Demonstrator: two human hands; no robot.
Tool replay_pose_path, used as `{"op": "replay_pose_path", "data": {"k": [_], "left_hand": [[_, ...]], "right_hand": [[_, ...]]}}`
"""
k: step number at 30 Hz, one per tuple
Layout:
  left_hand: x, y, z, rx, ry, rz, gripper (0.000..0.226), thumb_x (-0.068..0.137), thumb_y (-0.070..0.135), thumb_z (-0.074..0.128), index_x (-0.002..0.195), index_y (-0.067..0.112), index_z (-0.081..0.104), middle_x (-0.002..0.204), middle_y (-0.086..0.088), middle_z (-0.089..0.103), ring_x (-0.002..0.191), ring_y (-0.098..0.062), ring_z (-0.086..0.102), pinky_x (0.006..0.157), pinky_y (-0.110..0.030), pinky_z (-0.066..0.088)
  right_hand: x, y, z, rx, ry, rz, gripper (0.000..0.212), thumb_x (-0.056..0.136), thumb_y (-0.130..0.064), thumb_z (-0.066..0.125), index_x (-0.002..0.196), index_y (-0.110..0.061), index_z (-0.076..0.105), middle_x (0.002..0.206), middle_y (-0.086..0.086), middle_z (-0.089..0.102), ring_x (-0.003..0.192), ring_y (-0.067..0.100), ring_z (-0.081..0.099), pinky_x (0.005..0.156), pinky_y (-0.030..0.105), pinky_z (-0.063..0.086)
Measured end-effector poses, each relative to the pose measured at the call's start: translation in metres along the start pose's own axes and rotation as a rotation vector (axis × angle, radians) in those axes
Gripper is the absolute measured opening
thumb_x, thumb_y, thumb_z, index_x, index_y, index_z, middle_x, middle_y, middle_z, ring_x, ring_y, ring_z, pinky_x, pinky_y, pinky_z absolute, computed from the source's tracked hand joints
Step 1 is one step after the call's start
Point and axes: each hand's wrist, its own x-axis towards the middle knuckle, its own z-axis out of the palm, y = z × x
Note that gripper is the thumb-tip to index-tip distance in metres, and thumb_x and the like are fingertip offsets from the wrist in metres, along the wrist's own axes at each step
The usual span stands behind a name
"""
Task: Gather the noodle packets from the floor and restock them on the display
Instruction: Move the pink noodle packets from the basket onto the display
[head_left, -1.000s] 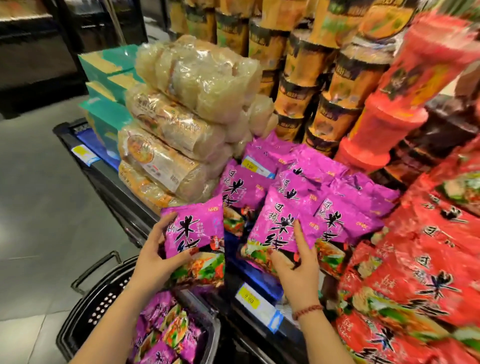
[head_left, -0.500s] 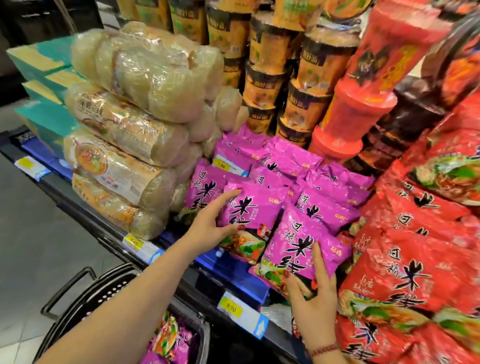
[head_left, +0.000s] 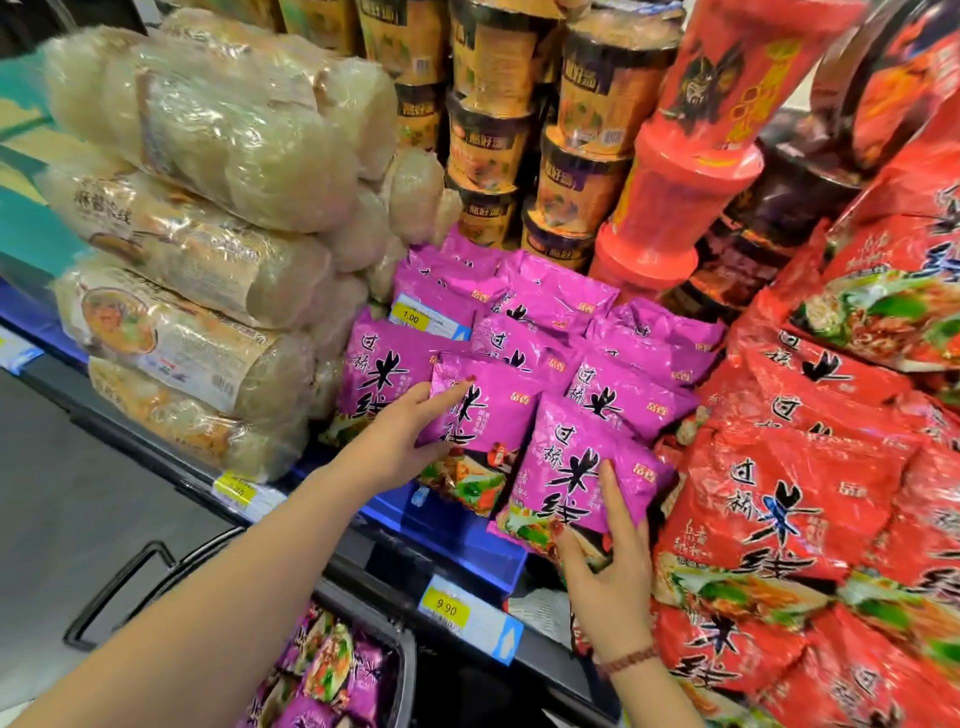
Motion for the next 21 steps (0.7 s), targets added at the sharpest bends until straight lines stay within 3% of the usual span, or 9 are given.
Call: {"op": "replay_pose_path", "data": {"k": [2, 4, 5, 7, 10, 12, 15, 18, 21], "left_hand": [[0.001, -0.001, -0.003, 0.085, 0.0, 0.019, 0.082, 0.093, 0.017, 0.065, 0.152, 0.043, 0.014, 0.124, -0.011, 0.041, 0.111, -0.025, 0.05, 0.094, -0.037, 0.043], [0.001, 0.007, -0.001, 0.198, 0.033, 0.02, 0.082, 0.092, 0.019, 0.065, 0.153, 0.038, 0.013, 0.108, -0.005, 0.035, 0.08, -0.016, 0.046, 0.071, -0.032, 0.043], [0.0, 0.01, 0.002, 0.27, 0.099, 0.019, 0.081, 0.09, 0.02, 0.068, 0.153, 0.034, 0.02, 0.114, -0.007, 0.037, 0.084, -0.019, 0.048, 0.069, -0.034, 0.046], [-0.005, 0.009, 0.013, 0.42, 0.33, 0.107, 0.079, 0.079, 0.02, 0.078, 0.147, 0.026, 0.039, 0.134, -0.02, 0.04, 0.11, -0.038, 0.052, 0.081, -0.045, 0.054], [-0.012, 0.001, 0.03, 0.565, 0.51, 0.305, 0.072, 0.083, 0.033, 0.071, 0.146, 0.025, 0.039, 0.153, -0.019, 0.028, 0.141, -0.042, 0.027, 0.11, -0.055, 0.034], [-0.014, -0.002, 0.034, 0.647, 0.416, 0.363, 0.077, 0.084, 0.051, 0.063, 0.15, 0.03, 0.031, 0.159, -0.009, 0.023, 0.147, -0.035, 0.016, 0.116, -0.052, 0.022], [-0.012, -0.006, 0.032, 0.741, 0.246, 0.3, 0.096, 0.072, 0.067, 0.064, 0.152, 0.033, 0.023, 0.16, -0.006, 0.021, 0.148, -0.032, 0.012, 0.116, -0.05, 0.018], [-0.004, -0.012, 0.033, 0.769, 0.196, 0.298, 0.095, 0.074, 0.074, 0.053, 0.153, 0.037, 0.016, 0.16, -0.006, 0.022, 0.147, -0.033, 0.013, 0.114, -0.05, 0.021], [0.005, -0.016, 0.035, 0.784, 0.112, 0.293, 0.094, 0.078, 0.078, 0.038, 0.153, 0.039, -0.001, 0.162, -0.005, 0.009, 0.148, -0.03, 0.002, 0.114, -0.051, 0.022]], "right_hand": [[0.01, 0.001, 0.005, 0.019, -0.041, -0.031, 0.084, 0.089, 0.005, 0.059, 0.141, -0.052, 0.028, 0.143, -0.035, 0.033, 0.143, 0.021, 0.027, 0.085, 0.001, 0.042], [0.019, 0.002, 0.012, -0.058, -0.048, -0.047, 0.084, 0.09, 0.005, 0.056, 0.142, -0.052, 0.023, 0.151, -0.012, 0.027, 0.144, 0.015, 0.019, 0.086, 0.009, 0.047], [0.021, 0.002, 0.016, -0.151, -0.033, -0.049, 0.084, 0.09, 0.001, 0.057, 0.144, -0.051, 0.019, 0.154, 0.004, 0.021, 0.142, 0.014, 0.016, 0.093, 0.019, 0.049], [0.02, 0.002, 0.025, -0.423, 0.081, -0.052, 0.087, 0.087, -0.009, 0.063, 0.148, -0.046, 0.012, 0.148, 0.03, 0.021, 0.137, 0.03, 0.02, 0.106, 0.046, 0.039], [0.011, 0.002, 0.035, -0.762, 0.245, -0.146, 0.087, 0.079, -0.017, 0.074, 0.15, -0.031, 0.026, 0.149, 0.037, 0.013, 0.134, 0.053, 0.023, 0.106, 0.058, 0.03], [0.008, 0.002, 0.035, -0.897, 0.303, -0.277, 0.085, 0.075, -0.014, 0.077, 0.147, -0.024, 0.034, 0.151, 0.034, 0.012, 0.136, 0.052, 0.019, 0.109, 0.055, 0.024], [0.013, 0.008, 0.028, -1.105, 0.256, -0.502, 0.087, 0.072, -0.015, 0.079, 0.146, -0.021, 0.032, 0.152, 0.024, 0.019, 0.139, 0.044, 0.018, 0.117, 0.051, 0.006], [0.027, 0.012, 0.027, -1.187, 0.141, -0.545, 0.07, 0.088, -0.044, 0.053, 0.149, -0.019, 0.028, 0.155, 0.02, 0.015, 0.142, 0.041, 0.015, 0.117, 0.05, 0.005], [0.04, 0.017, 0.026, -1.206, 0.05, -0.473, 0.072, 0.09, -0.059, 0.033, 0.15, -0.022, 0.021, 0.155, 0.023, 0.019, 0.143, 0.042, 0.016, 0.114, 0.053, 0.012]]}}
